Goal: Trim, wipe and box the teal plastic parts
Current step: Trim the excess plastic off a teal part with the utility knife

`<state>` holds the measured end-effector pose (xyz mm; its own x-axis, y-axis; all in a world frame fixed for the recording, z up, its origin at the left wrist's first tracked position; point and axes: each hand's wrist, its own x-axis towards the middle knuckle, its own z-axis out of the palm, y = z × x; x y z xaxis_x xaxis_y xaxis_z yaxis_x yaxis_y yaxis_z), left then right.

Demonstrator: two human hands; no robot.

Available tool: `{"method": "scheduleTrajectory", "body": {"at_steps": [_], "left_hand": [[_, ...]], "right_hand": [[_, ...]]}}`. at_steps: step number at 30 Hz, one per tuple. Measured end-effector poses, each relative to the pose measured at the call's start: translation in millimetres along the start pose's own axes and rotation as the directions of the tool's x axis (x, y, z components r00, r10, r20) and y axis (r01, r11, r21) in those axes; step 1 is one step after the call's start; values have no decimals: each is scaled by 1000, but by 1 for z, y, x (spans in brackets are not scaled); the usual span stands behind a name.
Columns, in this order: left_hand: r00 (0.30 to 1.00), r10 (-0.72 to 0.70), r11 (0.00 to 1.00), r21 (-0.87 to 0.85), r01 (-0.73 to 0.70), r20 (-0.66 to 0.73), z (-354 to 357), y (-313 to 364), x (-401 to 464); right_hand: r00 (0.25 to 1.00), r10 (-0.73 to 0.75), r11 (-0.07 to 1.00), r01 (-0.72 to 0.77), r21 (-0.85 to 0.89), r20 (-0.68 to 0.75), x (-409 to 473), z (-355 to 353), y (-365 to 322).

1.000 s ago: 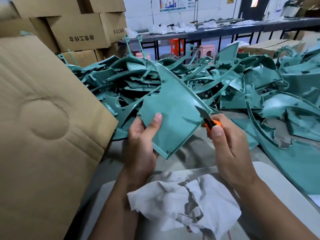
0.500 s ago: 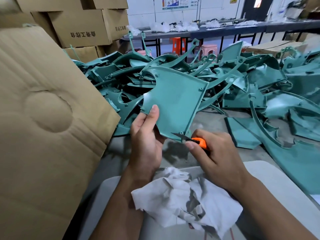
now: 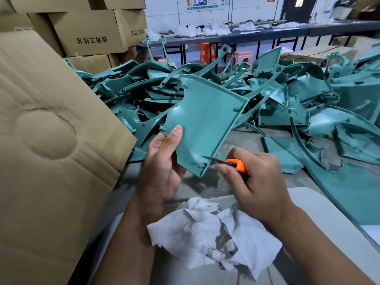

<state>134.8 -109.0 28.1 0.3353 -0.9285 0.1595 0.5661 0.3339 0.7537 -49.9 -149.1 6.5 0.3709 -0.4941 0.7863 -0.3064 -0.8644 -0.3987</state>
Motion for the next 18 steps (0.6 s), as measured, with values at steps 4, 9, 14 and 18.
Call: {"method": "scheduleTrajectory", "body": {"at_steps": [4,9,14,18], "left_hand": [[998,-55,997,-46,56,19,-6,3,2],[986,-69,996,63,60,152,-13,5,-3],[996,-62,998,7,62,63,-11,1,-2],[999,0,1000,-27,1,54,-10,1,0]], "right_hand": [[993,58,998,-61,-30,-101,1,-6,6],[937,226,971,-237,-12,-265,6,-15,21],[938,227,974,-224,41,-263,4,-17,18],[999,45,997,-44,60,-9,0,-5,7]]}}
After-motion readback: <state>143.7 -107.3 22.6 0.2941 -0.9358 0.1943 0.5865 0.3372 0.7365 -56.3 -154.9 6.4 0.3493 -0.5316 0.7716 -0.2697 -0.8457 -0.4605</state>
